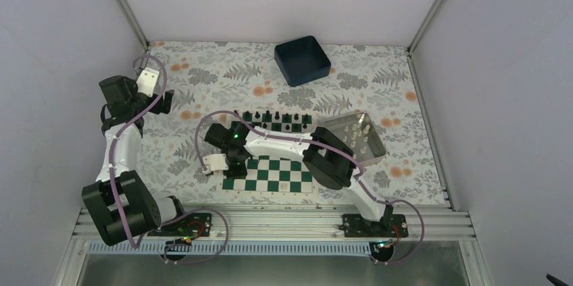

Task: Set up the chess pieces on the board
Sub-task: Place the chess piece on the chessboard, then pick up the chess piece from the storage box.

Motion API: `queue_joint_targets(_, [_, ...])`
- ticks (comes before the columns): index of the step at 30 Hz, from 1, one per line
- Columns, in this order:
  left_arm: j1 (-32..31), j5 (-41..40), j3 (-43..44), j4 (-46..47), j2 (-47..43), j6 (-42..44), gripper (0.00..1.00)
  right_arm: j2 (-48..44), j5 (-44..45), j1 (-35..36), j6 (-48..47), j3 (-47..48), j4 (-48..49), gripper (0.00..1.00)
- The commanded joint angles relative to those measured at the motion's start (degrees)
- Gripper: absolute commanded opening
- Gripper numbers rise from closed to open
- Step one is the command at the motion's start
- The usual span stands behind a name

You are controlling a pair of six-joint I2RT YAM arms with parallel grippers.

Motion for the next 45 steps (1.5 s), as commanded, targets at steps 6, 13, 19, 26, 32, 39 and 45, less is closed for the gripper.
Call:
queue_joint_targets(6, [0.8,2.3,1.3,0.8,0.5,0.1,1.0,-2.3,2.4,0.0,0.4,0.0,-0.1,0.04])
queue_joint_targets(13, [1.2,2.5,0.9,1.0,0.9,0.3,1.0,-1.7,1.9,-0.2,0.3,0.7,-0.2,0.04])
queue_joint_targets(19, [1.4,2.6,0.2,1.5,1.4,0.5,1.0,-1.2,1.9,-0.2,0.4,1.0,-0.3,0.18])
queue_joint_targets(26, [1.6,3.3,0.6,1.6,2.4,0.4,1.0,-4.9,0.9,-1.3,1.2,2.0,-0.4,0.39])
queue_joint_targets(32, [1.7,3.4,1.2,1.0,2.2,0.3,1.0,-12.1,2.1,-3.6,1.1,3.0,-1.2,0.47])
queue_joint_targets(39, [1.7,3.7,1.8,0.7,1.8,0.0,1.0,-22.6,4.9,-14.4,1.7,0.1,-3.8,0.47])
queue_joint_targets(45, [1.7,5.1,2.4,0.8,1.8,-1.4,1.0,-33.9,5.8,-35.4,1.4,-10.8,-3.3,0.47])
